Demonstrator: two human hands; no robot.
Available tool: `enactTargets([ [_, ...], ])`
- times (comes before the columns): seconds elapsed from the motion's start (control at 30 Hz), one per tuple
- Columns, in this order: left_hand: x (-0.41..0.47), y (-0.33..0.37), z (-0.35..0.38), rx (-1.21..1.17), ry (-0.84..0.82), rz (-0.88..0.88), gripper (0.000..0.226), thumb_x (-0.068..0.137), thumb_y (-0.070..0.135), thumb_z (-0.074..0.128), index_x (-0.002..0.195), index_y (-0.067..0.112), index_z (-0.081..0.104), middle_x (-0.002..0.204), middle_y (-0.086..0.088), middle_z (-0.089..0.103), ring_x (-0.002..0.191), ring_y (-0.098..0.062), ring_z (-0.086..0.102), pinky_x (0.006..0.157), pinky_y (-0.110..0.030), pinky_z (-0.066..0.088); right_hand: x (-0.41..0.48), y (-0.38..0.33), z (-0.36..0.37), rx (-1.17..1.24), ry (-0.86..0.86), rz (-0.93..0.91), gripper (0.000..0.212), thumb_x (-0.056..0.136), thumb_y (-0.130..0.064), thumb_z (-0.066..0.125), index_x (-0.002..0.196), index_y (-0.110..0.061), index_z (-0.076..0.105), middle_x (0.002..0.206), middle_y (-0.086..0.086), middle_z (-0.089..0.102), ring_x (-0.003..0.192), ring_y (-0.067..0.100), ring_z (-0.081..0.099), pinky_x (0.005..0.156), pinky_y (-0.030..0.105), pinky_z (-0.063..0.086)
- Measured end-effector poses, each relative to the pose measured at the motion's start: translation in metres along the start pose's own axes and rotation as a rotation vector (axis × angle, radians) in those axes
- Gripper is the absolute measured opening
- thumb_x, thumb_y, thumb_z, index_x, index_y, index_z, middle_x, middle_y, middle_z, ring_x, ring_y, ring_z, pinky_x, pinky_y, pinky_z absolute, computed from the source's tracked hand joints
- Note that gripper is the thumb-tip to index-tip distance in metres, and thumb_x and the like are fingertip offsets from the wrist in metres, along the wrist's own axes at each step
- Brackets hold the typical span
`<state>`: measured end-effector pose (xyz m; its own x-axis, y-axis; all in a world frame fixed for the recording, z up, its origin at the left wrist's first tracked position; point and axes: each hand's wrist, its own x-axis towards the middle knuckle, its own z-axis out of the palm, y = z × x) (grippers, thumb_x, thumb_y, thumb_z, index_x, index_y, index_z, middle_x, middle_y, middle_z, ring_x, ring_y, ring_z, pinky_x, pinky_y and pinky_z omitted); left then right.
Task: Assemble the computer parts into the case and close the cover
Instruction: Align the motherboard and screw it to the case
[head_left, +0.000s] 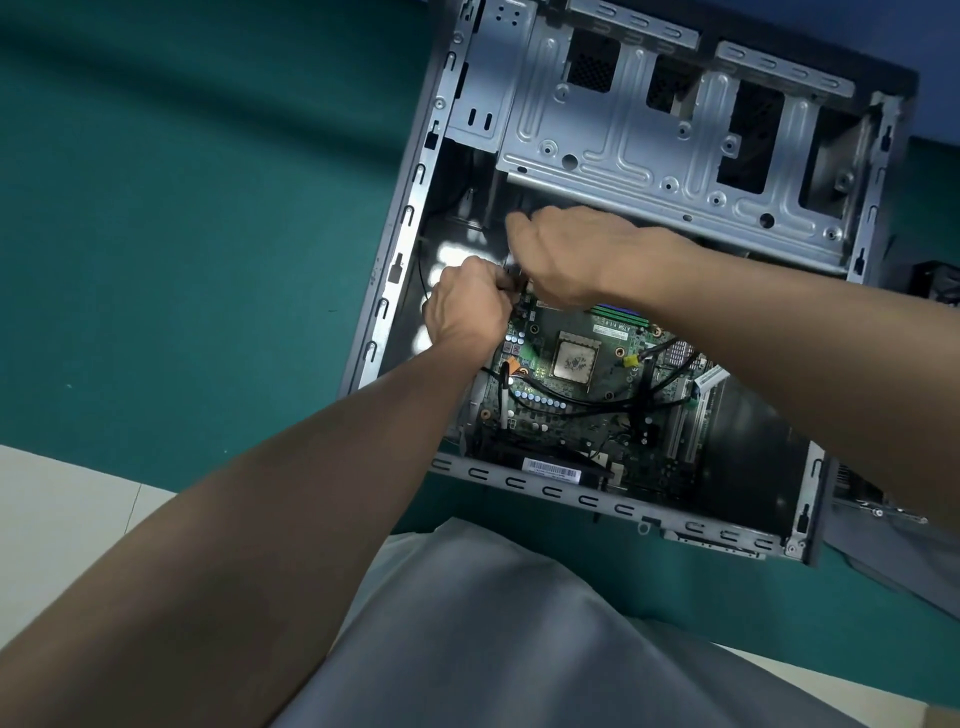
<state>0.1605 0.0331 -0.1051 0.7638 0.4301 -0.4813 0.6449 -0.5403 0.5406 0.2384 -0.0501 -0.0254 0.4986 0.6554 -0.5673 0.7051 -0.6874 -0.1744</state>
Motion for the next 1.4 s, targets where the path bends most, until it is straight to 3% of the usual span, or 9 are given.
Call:
enactTargets([
  [0.23, 0.001, -0.001, 0.0, -0.032, -0.062, -0.086, 0.011, 0.089, 0.019, 0.069, 0.094, 0.028, 0.074, 0.098, 0.003, 0.071, 0.085, -0.015, 0.063, 0.059, -0.023, 0.042, -0.001, -0.006, 0.009, -0.123, 0.082, 0.098, 0.025, 0.094, -0.025, 0.045, 0.073, -0.013, 0.041, 0.073, 0.007, 0.041, 0.07, 0.029, 0.043, 0.061, 0.036, 0.038],
  [0.37, 0.004, -0.003, -0.002, -0.108, -0.074, -0.153, 0.013, 0.087, 0.015, 0.072, 0.077, 0.023, 0.07, 0.094, 0.001, 0.072, 0.083, -0.015, 0.065, 0.07, -0.027, 0.053, 0.005, 0.005, 0.009, -0.038, 0.026, 0.068, 0.017, 0.1, -0.026, 0.035, 0.097, -0.011, 0.042, 0.072, 0.003, 0.041, 0.065, 0.024, 0.047, 0.053, 0.03, 0.035],
  [0.47, 0.004, -0.002, 0.0, -0.112, -0.118, -0.169, 0.014, 0.088, 0.01, 0.069, 0.077, 0.017, 0.067, 0.097, -0.004, 0.071, 0.089, -0.02, 0.066, 0.085, -0.034, 0.055, 0.005, 0.01, 0.01, 0.006, 0.081, 0.035, 0.014, 0.095, -0.015, 0.036, 0.083, -0.012, 0.042, 0.068, 0.005, 0.039, 0.057, 0.019, 0.04, 0.047, 0.029, 0.028],
  [0.57, 0.003, -0.002, -0.001, -0.12, -0.168, -0.179, 0.003, 0.089, 0.009, 0.069, 0.087, 0.008, 0.067, 0.093, -0.005, 0.07, 0.08, -0.016, 0.064, 0.07, -0.024, 0.051, 0.004, 0.009, 0.014, -0.049, 0.123, 0.072, 0.031, 0.092, -0.01, 0.041, 0.063, -0.012, 0.032, 0.062, 0.006, 0.036, 0.052, 0.021, 0.038, 0.046, 0.026, 0.025],
  [0.67, -0.001, -0.004, -0.004, -0.081, -0.205, -0.157, 0.004, 0.088, 0.005, 0.069, 0.09, 0.007, 0.065, 0.086, -0.001, 0.062, 0.069, -0.011, 0.056, 0.057, -0.017, 0.04, 0.005, 0.005, 0.013, -0.058, 0.059, 0.108, 0.025, 0.097, -0.016, 0.038, 0.073, -0.01, 0.039, 0.065, 0.005, 0.037, 0.056, 0.02, 0.04, 0.053, 0.03, 0.031],
  [0.8, -0.01, -0.008, -0.006, 0.125, -0.29, -0.031, 0.017, 0.084, 0.014, 0.075, 0.09, 0.009, 0.06, 0.082, -0.002, 0.06, 0.075, -0.015, 0.06, 0.069, -0.028, 0.05, 0.004, 0.005, 0.005, -0.033, -0.065, 0.043, 0.007, 0.098, -0.017, 0.032, 0.097, -0.011, 0.028, 0.07, 0.003, 0.035, 0.06, 0.015, 0.036, 0.05, 0.029, 0.025],
  [1.0, -0.013, -0.02, -0.002, 0.332, -0.316, 0.05, 0.031, 0.091, 0.014, 0.066, 0.072, 0.018, 0.042, 0.08, -0.001, 0.058, 0.073, -0.015, 0.057, 0.061, -0.029, 0.043, 0.006, 0.008, 0.013, 0.0, 0.117, 0.084, 0.015, 0.093, -0.016, 0.041, 0.078, -0.013, 0.041, 0.066, 0.005, 0.033, 0.059, 0.023, 0.038, 0.05, 0.03, 0.028],
  [1.2, -0.014, -0.021, -0.002, 0.422, -0.325, 0.085, 0.01, 0.093, 0.014, 0.064, 0.091, 0.015, 0.054, 0.077, 0.001, 0.059, 0.065, -0.012, 0.054, 0.067, -0.031, 0.046, 0.005, 0.005, 0.012, -0.048, -0.027, 0.071, 0.007, 0.096, -0.016, 0.035, 0.097, -0.012, 0.031, 0.069, 0.004, 0.04, 0.059, 0.018, 0.04, 0.047, 0.029, 0.026],
  [1.4, -0.012, -0.02, -0.002, 0.445, -0.316, 0.093, 0.013, 0.092, 0.016, 0.066, 0.088, 0.015, 0.053, 0.077, 0.001, 0.06, 0.066, -0.012, 0.055, 0.063, -0.031, 0.044, 0.003, 0.005, 0.015, -0.106, 0.122, 0.107, 0.029, 0.093, -0.016, 0.043, 0.066, -0.008, 0.035, 0.064, 0.008, 0.039, 0.055, 0.025, 0.042, 0.05, 0.029, 0.032],
])
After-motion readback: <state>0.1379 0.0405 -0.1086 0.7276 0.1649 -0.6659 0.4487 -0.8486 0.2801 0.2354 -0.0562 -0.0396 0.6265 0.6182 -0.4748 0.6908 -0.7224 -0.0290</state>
